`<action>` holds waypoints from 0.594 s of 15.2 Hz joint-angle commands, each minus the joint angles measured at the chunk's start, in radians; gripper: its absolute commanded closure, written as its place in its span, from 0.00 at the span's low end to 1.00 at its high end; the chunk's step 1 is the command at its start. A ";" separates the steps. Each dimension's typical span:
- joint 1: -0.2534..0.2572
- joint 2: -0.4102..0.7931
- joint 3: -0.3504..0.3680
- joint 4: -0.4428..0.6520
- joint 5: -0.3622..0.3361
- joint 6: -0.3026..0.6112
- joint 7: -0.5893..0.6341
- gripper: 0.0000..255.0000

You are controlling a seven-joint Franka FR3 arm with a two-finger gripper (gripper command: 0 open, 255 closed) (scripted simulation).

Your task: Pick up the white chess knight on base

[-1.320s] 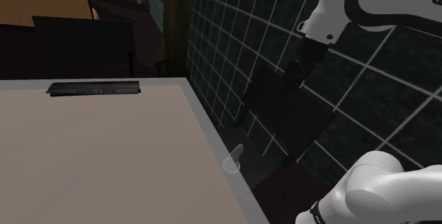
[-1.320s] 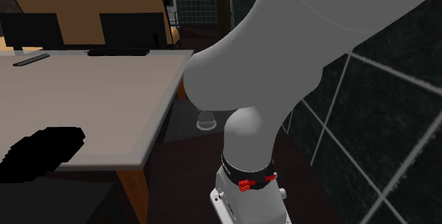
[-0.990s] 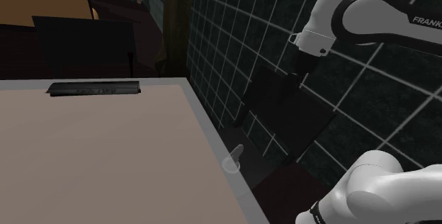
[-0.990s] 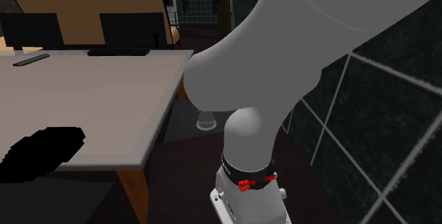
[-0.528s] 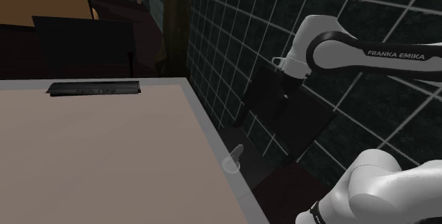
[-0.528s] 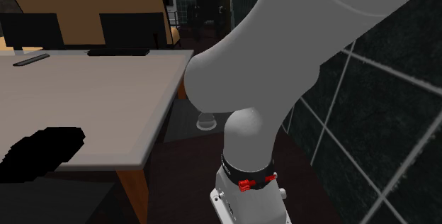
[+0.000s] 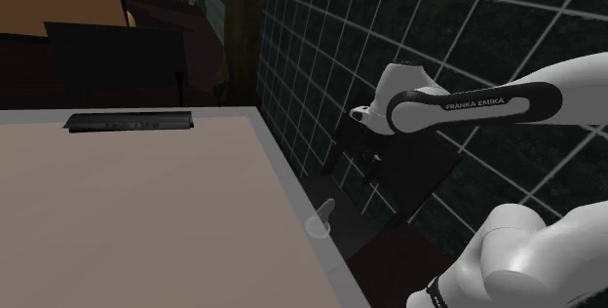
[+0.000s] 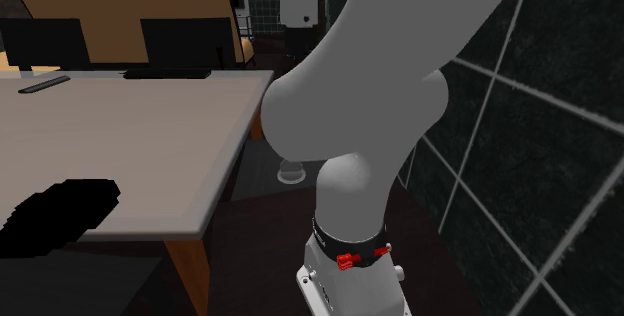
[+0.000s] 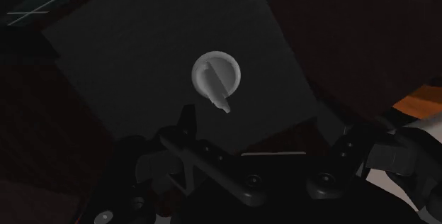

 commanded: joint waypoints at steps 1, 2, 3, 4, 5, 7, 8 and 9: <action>0.021 0.063 -0.020 -0.023 -0.016 0.088 -0.088 0.00; 0.030 0.100 -0.033 -0.027 -0.024 0.129 -0.133 0.00; 0.038 0.139 -0.044 -0.030 -0.031 0.170 -0.178 0.00; 0.047 0.179 -0.056 -0.030 -0.036 0.211 -0.223 0.00; 0.056 0.221 -0.067 -0.030 -0.039 0.252 -0.269 0.00; 0.073 0.308 -0.085 -0.024 -0.040 0.334 -0.362 0.00; 0.081 0.353 -0.092 -0.018 -0.037 0.374 -0.410 0.00; 0.088 0.399 -0.098 -0.011 -0.032 0.414 -0.459 0.00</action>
